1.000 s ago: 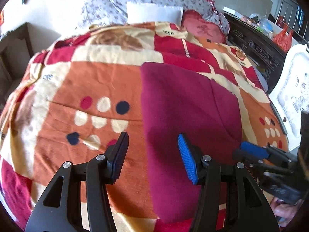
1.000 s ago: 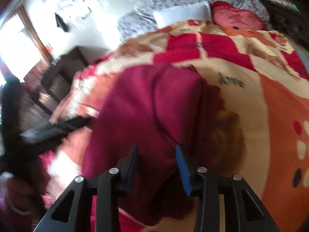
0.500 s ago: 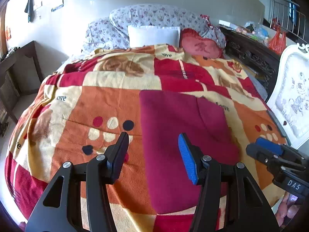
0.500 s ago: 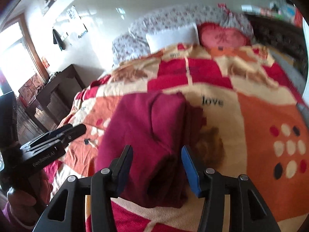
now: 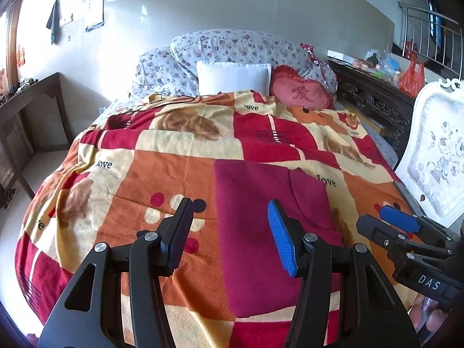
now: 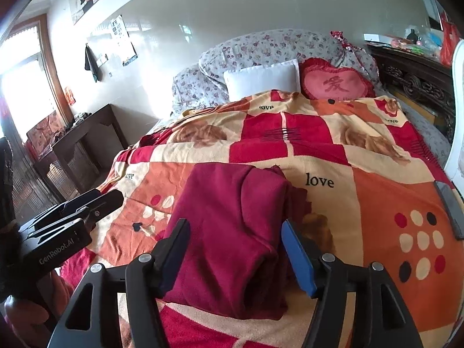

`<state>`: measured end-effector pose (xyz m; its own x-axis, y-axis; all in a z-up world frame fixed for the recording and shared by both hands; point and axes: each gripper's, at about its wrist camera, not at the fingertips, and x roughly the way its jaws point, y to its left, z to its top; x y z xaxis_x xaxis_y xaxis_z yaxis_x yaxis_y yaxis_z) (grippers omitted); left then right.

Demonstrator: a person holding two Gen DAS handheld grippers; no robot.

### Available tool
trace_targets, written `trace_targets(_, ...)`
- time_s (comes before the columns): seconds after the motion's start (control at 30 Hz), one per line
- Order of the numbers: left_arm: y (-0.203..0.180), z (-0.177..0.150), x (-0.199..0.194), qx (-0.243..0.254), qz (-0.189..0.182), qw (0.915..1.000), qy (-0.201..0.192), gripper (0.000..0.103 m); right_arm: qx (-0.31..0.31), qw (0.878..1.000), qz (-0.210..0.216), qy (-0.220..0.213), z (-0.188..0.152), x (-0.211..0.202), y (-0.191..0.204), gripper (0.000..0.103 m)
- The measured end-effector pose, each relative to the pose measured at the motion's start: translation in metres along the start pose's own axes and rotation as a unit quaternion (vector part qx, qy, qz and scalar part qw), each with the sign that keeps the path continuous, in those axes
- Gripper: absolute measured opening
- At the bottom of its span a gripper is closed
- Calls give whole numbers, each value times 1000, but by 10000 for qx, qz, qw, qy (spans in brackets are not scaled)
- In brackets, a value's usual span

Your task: Fold small clothes

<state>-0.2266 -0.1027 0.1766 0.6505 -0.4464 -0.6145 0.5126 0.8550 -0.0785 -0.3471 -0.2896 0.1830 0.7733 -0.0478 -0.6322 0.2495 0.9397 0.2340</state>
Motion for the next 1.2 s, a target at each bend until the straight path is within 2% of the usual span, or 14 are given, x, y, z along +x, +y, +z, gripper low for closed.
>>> trace_targets(1.2, -6, -6, 8, 149, 128, 9997, 123, 53, 76, 9995, 39, 309, -9, 17, -3, 64)
